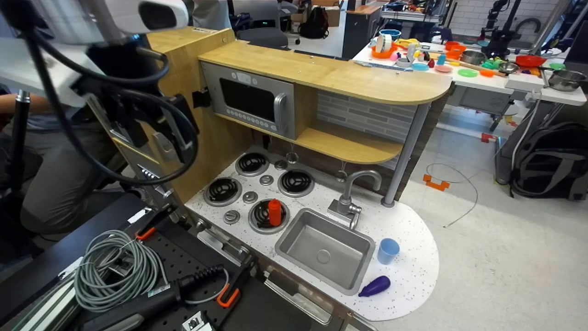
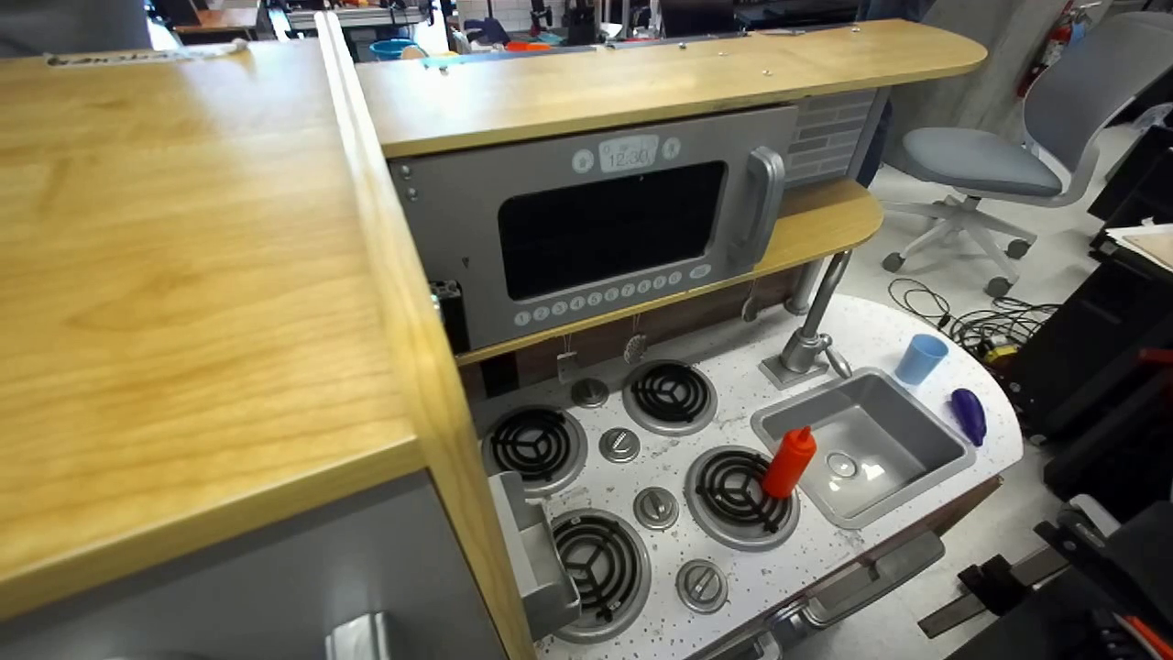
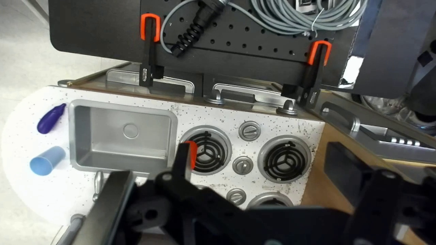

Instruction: Put the red bottle on the stove in the sink

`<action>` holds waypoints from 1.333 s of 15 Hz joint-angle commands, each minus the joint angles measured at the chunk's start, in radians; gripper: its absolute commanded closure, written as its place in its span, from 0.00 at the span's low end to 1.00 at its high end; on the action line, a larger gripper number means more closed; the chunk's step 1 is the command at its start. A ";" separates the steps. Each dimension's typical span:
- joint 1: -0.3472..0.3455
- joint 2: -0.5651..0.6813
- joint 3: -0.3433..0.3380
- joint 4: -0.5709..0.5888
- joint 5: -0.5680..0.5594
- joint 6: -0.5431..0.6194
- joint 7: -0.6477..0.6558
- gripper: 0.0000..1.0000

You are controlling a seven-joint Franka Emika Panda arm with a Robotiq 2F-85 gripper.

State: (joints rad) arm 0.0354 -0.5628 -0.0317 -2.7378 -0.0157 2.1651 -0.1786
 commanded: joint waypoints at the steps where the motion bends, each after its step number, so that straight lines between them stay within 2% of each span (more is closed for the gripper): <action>1: -0.010 0.256 0.013 0.104 -0.013 0.081 0.047 0.00; 7: -0.024 0.626 0.017 0.267 -0.050 0.192 0.121 0.00; 11: -0.011 0.819 -0.002 0.369 -0.164 0.272 0.205 0.00; 14: 0.007 0.931 -0.023 0.445 -0.237 0.288 0.253 0.00; 20: 0.009 1.088 -0.041 0.543 -0.242 0.309 0.256 0.00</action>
State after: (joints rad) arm 0.0305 0.4509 -0.0483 -2.2488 -0.2337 2.4383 0.0498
